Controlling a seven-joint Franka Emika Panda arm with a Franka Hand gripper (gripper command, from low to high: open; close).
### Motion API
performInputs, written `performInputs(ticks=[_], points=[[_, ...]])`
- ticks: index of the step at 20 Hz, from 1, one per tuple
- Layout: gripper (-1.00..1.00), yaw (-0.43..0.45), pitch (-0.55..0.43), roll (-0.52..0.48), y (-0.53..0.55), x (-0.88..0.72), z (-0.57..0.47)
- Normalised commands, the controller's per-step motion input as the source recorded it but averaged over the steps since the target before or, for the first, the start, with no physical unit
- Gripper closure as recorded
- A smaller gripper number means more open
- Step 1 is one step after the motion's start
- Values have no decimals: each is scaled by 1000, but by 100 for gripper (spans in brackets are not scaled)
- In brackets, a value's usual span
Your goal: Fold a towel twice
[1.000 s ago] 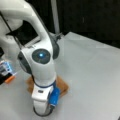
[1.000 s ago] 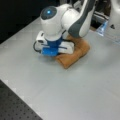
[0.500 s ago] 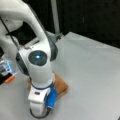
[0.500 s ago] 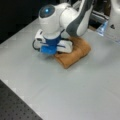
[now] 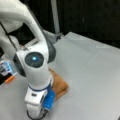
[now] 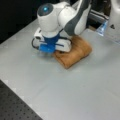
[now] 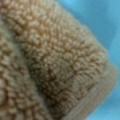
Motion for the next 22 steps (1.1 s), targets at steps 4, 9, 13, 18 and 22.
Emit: performInputs(ticks=[4,9,13,18,22], points=[[-100,30,-47,10,-54,-302,6],[-100,35,-19,-49,-31,-309,61],[-100,33,-8,-114,45,-328,183],[-100,19,-25,-157,109,-330,216],[-100,0,-25,-174,163,-330,189]])
